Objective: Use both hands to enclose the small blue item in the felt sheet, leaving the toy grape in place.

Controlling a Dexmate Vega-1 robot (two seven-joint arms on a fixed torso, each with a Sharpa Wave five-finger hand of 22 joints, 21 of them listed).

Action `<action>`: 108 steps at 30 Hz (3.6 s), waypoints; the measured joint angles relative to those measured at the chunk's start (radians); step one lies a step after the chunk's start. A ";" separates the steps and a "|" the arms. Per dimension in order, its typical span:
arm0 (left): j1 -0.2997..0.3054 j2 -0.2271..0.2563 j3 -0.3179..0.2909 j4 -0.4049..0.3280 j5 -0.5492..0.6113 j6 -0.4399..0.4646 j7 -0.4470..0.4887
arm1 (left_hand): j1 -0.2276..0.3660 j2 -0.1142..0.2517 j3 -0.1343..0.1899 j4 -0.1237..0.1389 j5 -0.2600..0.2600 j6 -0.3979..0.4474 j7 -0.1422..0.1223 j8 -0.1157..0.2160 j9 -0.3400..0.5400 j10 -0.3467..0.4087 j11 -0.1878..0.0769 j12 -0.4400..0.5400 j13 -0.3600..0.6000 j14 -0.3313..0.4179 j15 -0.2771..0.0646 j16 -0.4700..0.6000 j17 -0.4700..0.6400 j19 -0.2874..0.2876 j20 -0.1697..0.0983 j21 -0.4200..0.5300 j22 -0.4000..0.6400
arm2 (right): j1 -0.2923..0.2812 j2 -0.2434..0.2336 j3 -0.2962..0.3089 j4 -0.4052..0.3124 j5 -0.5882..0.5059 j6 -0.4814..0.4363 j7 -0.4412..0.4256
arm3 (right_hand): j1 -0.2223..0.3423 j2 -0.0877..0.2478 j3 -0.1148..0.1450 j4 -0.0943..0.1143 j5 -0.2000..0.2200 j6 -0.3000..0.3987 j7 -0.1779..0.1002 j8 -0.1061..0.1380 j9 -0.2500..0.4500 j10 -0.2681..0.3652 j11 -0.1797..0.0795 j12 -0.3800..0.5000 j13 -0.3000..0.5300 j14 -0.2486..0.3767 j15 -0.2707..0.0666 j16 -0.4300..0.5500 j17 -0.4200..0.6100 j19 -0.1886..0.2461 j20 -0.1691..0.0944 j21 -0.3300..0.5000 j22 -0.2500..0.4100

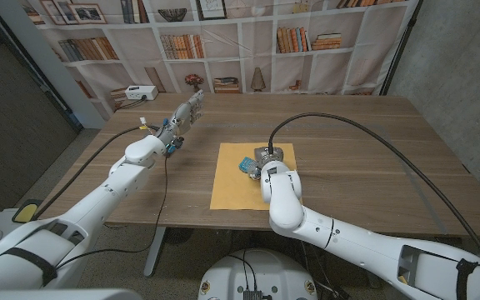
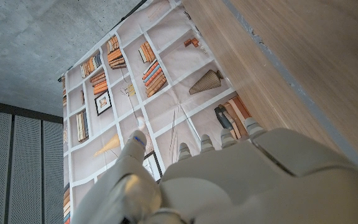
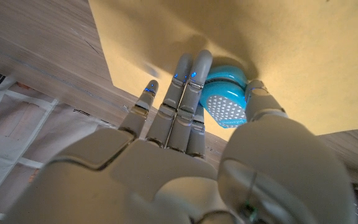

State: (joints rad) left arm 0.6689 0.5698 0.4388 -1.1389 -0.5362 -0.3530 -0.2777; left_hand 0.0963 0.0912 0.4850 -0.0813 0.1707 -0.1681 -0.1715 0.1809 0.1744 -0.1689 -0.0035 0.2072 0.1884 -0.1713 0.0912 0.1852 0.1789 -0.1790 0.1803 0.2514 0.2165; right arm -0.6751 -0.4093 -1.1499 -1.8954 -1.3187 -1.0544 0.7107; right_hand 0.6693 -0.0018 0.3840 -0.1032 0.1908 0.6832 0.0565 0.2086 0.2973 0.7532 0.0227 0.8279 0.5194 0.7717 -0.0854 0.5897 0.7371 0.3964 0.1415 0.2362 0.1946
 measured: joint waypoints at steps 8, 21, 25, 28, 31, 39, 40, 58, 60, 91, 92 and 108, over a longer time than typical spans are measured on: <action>-0.005 -0.003 0.004 0.001 0.005 0.000 0.001 | 0.000 0.000 0.000 0.000 0.000 0.000 0.000 0.000 0.000 0.000 0.000 0.000 0.000 0.000 0.000 0.000 0.000 0.000 0.000 0.000 0.000 | 0.002 -0.029 0.045 -0.049 0.008 -0.003 0.087 | -0.202 -0.053 -0.103 0.061 0.017 -0.177 -0.026 -0.031 0.010 -0.290 0.029 -0.066 -0.005 -0.119 0.030 -0.074 -0.040 -0.061 0.040 -0.026 0.000; -0.004 -0.003 0.007 -0.014 0.008 0.008 0.010 | 0.000 0.000 0.000 0.000 0.000 0.000 0.000 0.000 0.000 0.000 0.000 0.000 0.000 0.000 0.000 0.000 0.000 0.000 0.000 0.000 0.000 | 0.016 -0.085 0.105 -0.146 0.081 0.005 0.164 | -0.246 -0.066 -0.141 0.058 0.048 -0.383 -0.015 -0.029 -0.018 -0.500 0.036 -0.178 -0.067 -0.290 0.057 -0.191 -0.113 -0.112 0.065 -0.032 0.000; 0.004 0.002 0.007 -0.027 0.010 0.014 0.014 | -0.004 -0.004 0.000 0.000 0.000 0.000 0.000 0.000 0.000 0.000 0.000 0.000 0.000 0.000 0.000 0.000 0.000 0.000 0.000 0.000 0.000 | -0.017 -0.088 0.145 -0.173 0.113 -0.013 0.132 | -0.185 -0.006 -0.108 0.035 0.050 -0.326 -0.004 -0.001 -0.027 -0.444 0.043 -0.175 -0.087 -0.243 0.039 -0.176 -0.121 -0.059 0.035 -0.007 0.000; 0.009 0.005 0.007 -0.035 0.010 0.017 0.018 | -0.004 -0.004 0.000 0.000 0.000 0.000 0.000 0.000 0.000 0.000 0.000 0.000 0.000 0.000 0.000 0.000 0.000 0.000 0.000 0.000 0.000 | -0.054 -0.080 0.170 -0.182 0.142 -0.036 0.071 | -0.158 0.021 -0.094 0.022 0.046 -0.282 -0.002 0.010 -0.033 -0.398 0.039 -0.166 -0.100 -0.209 0.033 -0.160 -0.126 -0.026 0.026 0.004 0.000; 0.013 0.009 0.007 -0.044 0.011 0.020 0.021 | -0.004 -0.004 0.000 0.000 0.000 0.000 0.000 0.000 0.000 0.000 0.000 0.000 0.000 0.000 0.000 0.000 0.000 0.000 0.000 0.000 0.000 | -0.083 -0.068 0.182 -0.183 0.153 -0.056 0.005 | -0.153 0.026 -0.092 0.020 0.042 -0.272 -0.005 0.012 -0.035 -0.386 0.042 -0.166 -0.106 -0.206 0.033 -0.160 -0.126 -0.023 0.023 0.004 0.000; 0.028 0.019 0.006 -0.069 0.012 0.030 0.029 | -0.004 -0.004 0.000 0.000 0.000 0.000 0.000 0.000 0.000 0.000 0.000 0.000 0.000 0.000 0.000 0.000 0.000 0.000 0.000 0.000 0.000 | -0.123 -0.028 0.180 -0.138 0.168 -0.128 -0.213 | -0.113 0.054 -0.084 -0.012 0.026 -0.299 -0.032 0.002 -0.043 -0.454 0.032 -0.201 -0.126 -0.286 0.039 -0.183 -0.130 -0.021 0.021 0.004 0.000; 0.028 0.019 0.006 -0.069 0.012 0.032 0.030 | -0.004 -0.004 0.000 0.000 0.000 0.000 0.000 0.000 0.000 0.000 0.000 0.000 0.000 0.000 0.000 0.000 0.000 0.000 0.000 0.000 0.000 | -0.127 -0.019 0.180 -0.126 0.168 -0.128 -0.213 | -0.098 0.055 -0.080 -0.016 0.026 -0.299 -0.032 0.002 -0.046 -0.457 0.029 -0.202 -0.129 -0.287 0.038 -0.183 -0.131 -0.020 0.019 0.004 0.000; 0.065 0.040 -0.002 -0.119 0.010 0.040 0.040 | -0.008 -0.008 0.000 0.000 0.000 0.000 0.000 0.000 0.000 0.000 0.000 0.000 0.000 0.000 0.000 0.000 0.000 0.000 0.000 0.000 0.000 | 0.034 -0.005 0.020 0.044 0.240 -0.295 -0.504 | -0.104 0.009 -0.136 -0.018 0.018 -0.411 -0.043 -0.017 -0.056 -0.676 0.055 -0.353 -0.193 -0.653 0.127 -0.389 -0.226 -0.145 0.042 -0.042 -0.002; 0.068 0.041 -0.003 -0.123 0.010 0.040 0.042 | -0.008 -0.008 0.000 0.000 0.000 0.000 0.000 0.000 0.000 0.000 0.000 0.000 0.000 0.000 0.000 0.000 0.000 0.000 0.000 0.000 0.000 | 0.057 -0.005 0.001 0.064 0.220 -0.303 -0.465 | -0.108 0.014 -0.137 -0.017 0.018 -0.414 -0.046 -0.017 -0.056 -0.689 0.056 -0.362 -0.195 -0.676 0.133 -0.394 -0.231 -0.169 0.047 -0.048 -0.005; 0.068 0.045 -0.009 -0.128 0.014 0.042 0.053 | -0.013 -0.013 0.000 0.000 0.000 0.000 0.000 0.000 0.000 0.000 0.000 0.000 0.000 0.000 0.000 0.000 0.000 0.000 0.000 0.000 -0.003 | 0.222 0.033 -0.124 0.314 0.232 -0.340 -0.265 | -0.121 0.018 -0.151 -0.020 0.033 -0.300 -0.058 0.025 -0.060 -0.647 0.052 -0.364 -0.213 -0.655 0.119 -0.382 -0.265 -0.178 0.050 -0.032 -0.005; 0.068 0.045 -0.009 -0.128 0.015 0.042 0.053 | -0.013 -0.013 0.000 0.000 0.000 0.000 0.000 0.000 0.000 0.000 0.000 0.000 0.000 0.000 0.000 0.000 0.000 0.000 0.000 0.000 -0.003 | 0.227 0.035 -0.127 0.321 0.233 -0.340 -0.269 | -0.121 0.018 -0.151 -0.020 0.034 -0.300 -0.059 0.030 -0.060 -0.647 0.052 -0.364 -0.213 -0.655 0.119 -0.382 -0.265 -0.178 0.050 -0.032 -0.005; 0.055 0.041 -0.003 -0.115 0.021 0.042 0.053 | -0.013 -0.013 0.000 0.000 0.000 0.000 0.000 0.000 0.000 0.000 0.000 0.000 0.000 0.000 0.000 0.000 0.000 0.000 0.000 0.000 -0.003 | 0.269 0.047 -0.167 0.390 0.376 -0.342 -0.364 | -0.033 0.052 -0.131 -0.048 0.065 -0.057 -0.084 0.108 -0.073 -0.487 0.019 -0.324 -0.235 -0.555 0.066 -0.357 -0.306 -0.134 0.023 -0.017 -0.009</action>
State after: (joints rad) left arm 0.7236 0.6105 0.4354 -1.2538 -0.5150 -0.3113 -0.2248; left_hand 0.0833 0.0781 0.4850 -0.0813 0.1707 -0.1681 -0.1715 0.1809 0.1744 -0.1689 -0.0034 0.2072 0.1883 -0.1713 0.0912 0.1852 0.1788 -0.1790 0.1803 0.2514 0.2138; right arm -0.4066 -0.3622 -1.3174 -1.5050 -0.9425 -1.3967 0.3463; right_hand 0.6362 0.0501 0.2527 -0.1507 0.2557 0.6263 -0.0272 0.3165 0.2242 0.2661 0.0416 0.5034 0.2845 0.2171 -0.0196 0.2330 0.4312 0.2628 0.1643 0.2194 0.1858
